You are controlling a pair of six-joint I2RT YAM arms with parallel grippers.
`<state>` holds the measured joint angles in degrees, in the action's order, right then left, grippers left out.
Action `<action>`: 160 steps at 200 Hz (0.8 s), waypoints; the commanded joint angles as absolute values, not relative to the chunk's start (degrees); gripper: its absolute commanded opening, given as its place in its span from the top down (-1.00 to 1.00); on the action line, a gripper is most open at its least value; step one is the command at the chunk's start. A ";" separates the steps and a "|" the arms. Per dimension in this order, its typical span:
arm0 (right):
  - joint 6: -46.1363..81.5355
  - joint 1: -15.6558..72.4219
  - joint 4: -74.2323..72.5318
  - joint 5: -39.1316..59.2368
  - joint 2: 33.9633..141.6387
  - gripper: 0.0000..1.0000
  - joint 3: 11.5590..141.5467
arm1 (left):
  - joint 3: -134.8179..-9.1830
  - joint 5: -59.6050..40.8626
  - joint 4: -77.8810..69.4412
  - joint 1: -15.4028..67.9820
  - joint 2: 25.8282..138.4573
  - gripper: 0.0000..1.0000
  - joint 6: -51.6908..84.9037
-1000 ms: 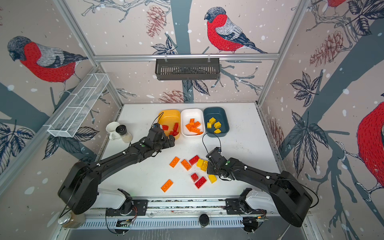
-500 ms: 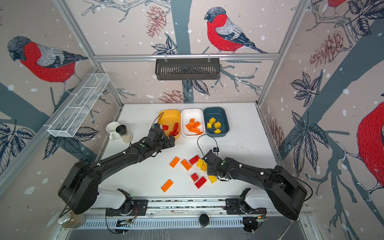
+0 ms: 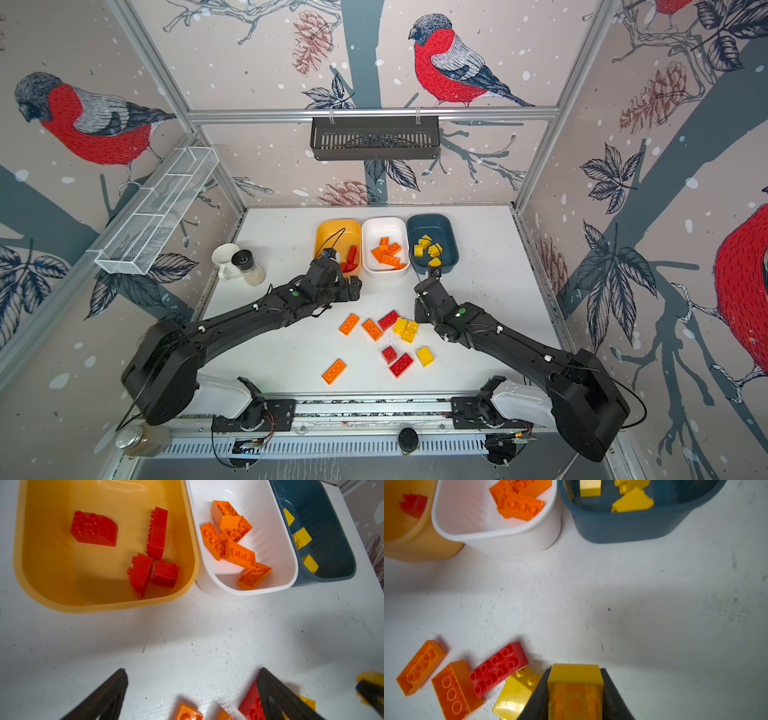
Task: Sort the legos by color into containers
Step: 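Release the yellow brick into the teal tub while left gripper grasps an orange brick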
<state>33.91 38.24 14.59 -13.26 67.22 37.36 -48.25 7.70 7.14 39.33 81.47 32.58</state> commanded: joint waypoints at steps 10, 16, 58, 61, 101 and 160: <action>26.01 33.20 7.99 -11.17 68.45 0.47 41.18 | -48.24 4.67 8.17 40.16 81.66 -0.94 29.71; 25.26 32.29 7.30 -11.21 69.36 0.47 42.20 | -47.95 3.65 8.26 40.31 81.58 -0.94 29.39; 20.78 26.98 4.99 -11.12 80.60 0.45 51.47 | -46.71 -0.43 10.57 43.19 79.64 -0.88 25.57; 20.45 26.84 5.18 -11.12 81.53 0.44 52.37 | -46.80 -0.54 11.00 43.55 79.53 -0.88 25.17; 18.68 25.42 5.33 -14.93 91.44 0.43 60.99 | -47.83 -0.29 17.21 46.94 80.19 -0.87 20.72; 22.22 24.18 8.48 -18.67 103.47 -0.09 72.33 | -49.60 0.08 19.92 50.28 82.12 -0.89 17.87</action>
<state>20.93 24.10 6.37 -16.40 100.66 68.49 -48.69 0.08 17.85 49.36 81.56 20.40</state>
